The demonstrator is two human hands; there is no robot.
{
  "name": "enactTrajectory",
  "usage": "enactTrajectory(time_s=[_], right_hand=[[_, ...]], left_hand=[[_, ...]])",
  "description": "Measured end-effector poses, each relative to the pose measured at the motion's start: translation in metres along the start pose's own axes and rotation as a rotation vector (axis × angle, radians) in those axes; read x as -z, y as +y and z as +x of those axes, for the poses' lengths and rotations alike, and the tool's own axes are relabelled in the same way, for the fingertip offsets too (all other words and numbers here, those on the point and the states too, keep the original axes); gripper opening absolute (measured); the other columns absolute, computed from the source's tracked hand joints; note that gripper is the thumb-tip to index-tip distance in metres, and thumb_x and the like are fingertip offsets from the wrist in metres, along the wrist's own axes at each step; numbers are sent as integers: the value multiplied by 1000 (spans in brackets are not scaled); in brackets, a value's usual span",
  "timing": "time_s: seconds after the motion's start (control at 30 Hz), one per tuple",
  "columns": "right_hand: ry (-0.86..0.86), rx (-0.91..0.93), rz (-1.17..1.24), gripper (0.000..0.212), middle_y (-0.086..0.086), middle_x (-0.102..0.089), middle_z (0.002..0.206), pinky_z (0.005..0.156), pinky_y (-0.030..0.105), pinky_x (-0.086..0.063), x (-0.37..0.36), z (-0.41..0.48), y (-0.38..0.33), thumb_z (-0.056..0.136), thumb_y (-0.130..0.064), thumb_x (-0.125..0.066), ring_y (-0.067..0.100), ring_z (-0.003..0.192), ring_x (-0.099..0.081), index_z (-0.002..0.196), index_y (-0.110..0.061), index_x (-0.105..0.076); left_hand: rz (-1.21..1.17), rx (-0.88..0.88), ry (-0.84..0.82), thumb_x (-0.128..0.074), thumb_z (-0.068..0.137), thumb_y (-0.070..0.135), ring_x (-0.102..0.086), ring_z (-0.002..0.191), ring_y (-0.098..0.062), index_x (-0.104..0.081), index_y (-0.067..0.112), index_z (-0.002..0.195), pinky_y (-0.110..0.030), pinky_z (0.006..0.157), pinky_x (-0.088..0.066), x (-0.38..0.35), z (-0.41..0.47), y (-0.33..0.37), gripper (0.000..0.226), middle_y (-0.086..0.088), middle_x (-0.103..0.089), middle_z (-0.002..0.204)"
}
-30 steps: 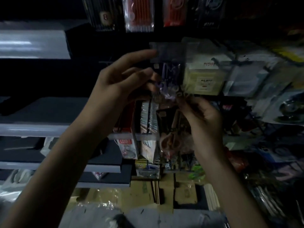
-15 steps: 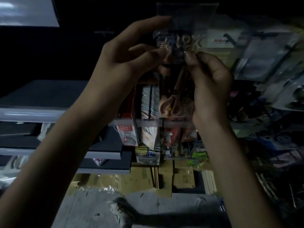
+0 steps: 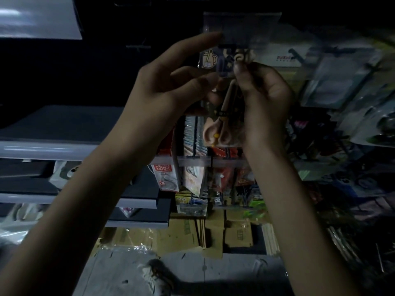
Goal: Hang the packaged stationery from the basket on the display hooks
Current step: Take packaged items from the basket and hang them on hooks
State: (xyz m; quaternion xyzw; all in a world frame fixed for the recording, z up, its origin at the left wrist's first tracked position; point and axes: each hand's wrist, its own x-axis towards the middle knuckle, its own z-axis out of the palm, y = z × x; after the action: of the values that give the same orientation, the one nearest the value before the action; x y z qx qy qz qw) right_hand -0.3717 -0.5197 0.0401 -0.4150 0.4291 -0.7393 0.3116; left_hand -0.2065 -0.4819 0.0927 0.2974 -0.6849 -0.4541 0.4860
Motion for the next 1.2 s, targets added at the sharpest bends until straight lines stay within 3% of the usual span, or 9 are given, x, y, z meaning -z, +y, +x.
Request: enactTrajectory(time_s=[0.23,0.33,0.47,0.6,0.7,0.83,1.0,1.2], right_hand=[[45,-29,-42,14,3,-78,91,88,47,-60,0,1,4,93,-23,-76,19,91,-74,96,-10,-76],[52,-39,-39,18,-2,-75,86,81,38,-59,0,1,4,93,-25,-76,12,86,-71,96,-7,-76],[60,-55,-13,10,-10,-75,83,80,27,-55,0,1,2,93,-26,-78,5,87,-70,89,-17,-75],[65,-77,1,8,-10,-76,84,85,37,-57,2,0,0,91,-26,-79,10,90,-71,91,-19,-75],[75,-105,46,9,-10,-76,84,86,34,-56,2,1,-1,91,-19,-79,8,88,-70,96,-13,-74],[76,-147,45,15,0,-78,93,94,47,-57,4,0,1,89,-27,-81,19,97,-73,97,-15,-76],[96,-74,-12,22,4,-78,102,83,24,-58,15,-16,3,91,-9,-77,11,97,-74,111,-1,-71],[102,40,-269,40,-8,-73,104,85,16,-54,30,-53,22,93,-14,-77,3,97,-70,130,-19,-62]], left_hand=[[0,-55,38,-57,105,3,-72,104,-20,-50,13,152,-33,91,-60,1,-5,-9,49,-22,-71,111],[-15,-81,89,-57,104,1,-72,107,-24,-53,8,149,-39,96,-60,0,-11,-22,45,-28,-68,115],[10,-50,153,-57,102,-3,-68,118,-29,-59,9,143,-45,105,-56,-2,-18,-49,43,-20,-69,120],[86,-27,253,-64,100,4,-67,119,-20,-61,14,142,-45,103,-58,-6,-20,-77,44,-9,-67,125],[42,19,308,-70,98,9,-69,116,-15,-62,20,139,-37,96,-61,-12,-19,-91,43,-6,-69,123],[-43,106,340,-73,97,8,-73,110,-24,-71,24,129,-46,91,-61,-21,-18,-111,36,-4,-77,114],[-157,140,363,-71,97,6,-74,110,-29,-73,21,127,-44,90,-62,-25,-19,-113,33,-9,-77,115],[-121,107,399,-69,98,3,-73,113,-23,-73,22,125,-38,91,-60,-30,-21,-111,33,-2,-77,116]])
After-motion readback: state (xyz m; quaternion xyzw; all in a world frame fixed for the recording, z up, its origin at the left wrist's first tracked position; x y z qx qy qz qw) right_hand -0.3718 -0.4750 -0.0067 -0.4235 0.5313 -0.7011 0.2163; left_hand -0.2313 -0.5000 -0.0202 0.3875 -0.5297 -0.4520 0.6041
